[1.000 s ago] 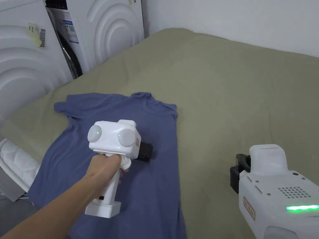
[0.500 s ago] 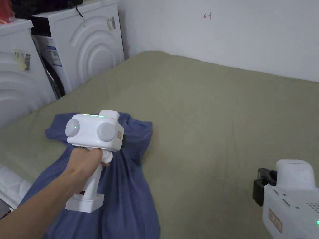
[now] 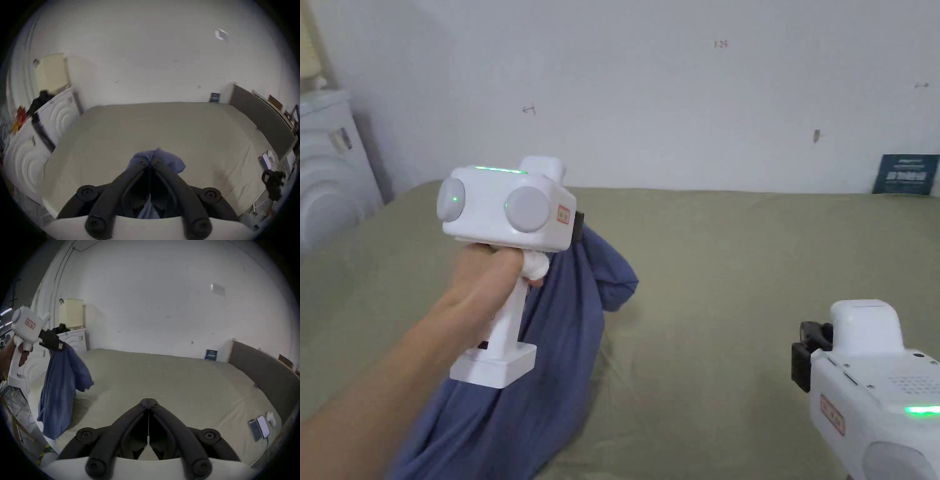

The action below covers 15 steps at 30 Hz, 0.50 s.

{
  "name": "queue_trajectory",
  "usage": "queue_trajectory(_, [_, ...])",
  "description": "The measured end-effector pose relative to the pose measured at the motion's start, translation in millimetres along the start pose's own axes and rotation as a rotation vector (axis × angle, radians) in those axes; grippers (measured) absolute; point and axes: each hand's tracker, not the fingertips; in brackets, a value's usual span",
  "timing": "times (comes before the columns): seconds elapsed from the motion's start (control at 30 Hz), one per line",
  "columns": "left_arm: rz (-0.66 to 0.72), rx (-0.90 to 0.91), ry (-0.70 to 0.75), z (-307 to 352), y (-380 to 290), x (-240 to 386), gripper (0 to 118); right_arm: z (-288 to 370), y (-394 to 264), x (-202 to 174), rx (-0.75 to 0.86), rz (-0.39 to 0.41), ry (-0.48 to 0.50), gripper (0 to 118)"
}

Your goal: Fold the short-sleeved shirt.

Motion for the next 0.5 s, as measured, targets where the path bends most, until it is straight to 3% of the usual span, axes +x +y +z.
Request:
queue_trajectory(0.27, [-0.04,-0.055,-0.318,-61.5,0.4,154.0,0,7.0,-11.5,82.2,-0.019,-0.04,-0.166,1])
queue_trajectory(0.5, [-0.123,-0.274,-0.381,-162.8,-77.5,231.6,0,-18.5,-40.3,121.1,-0.092,-0.066,-0.223,1])
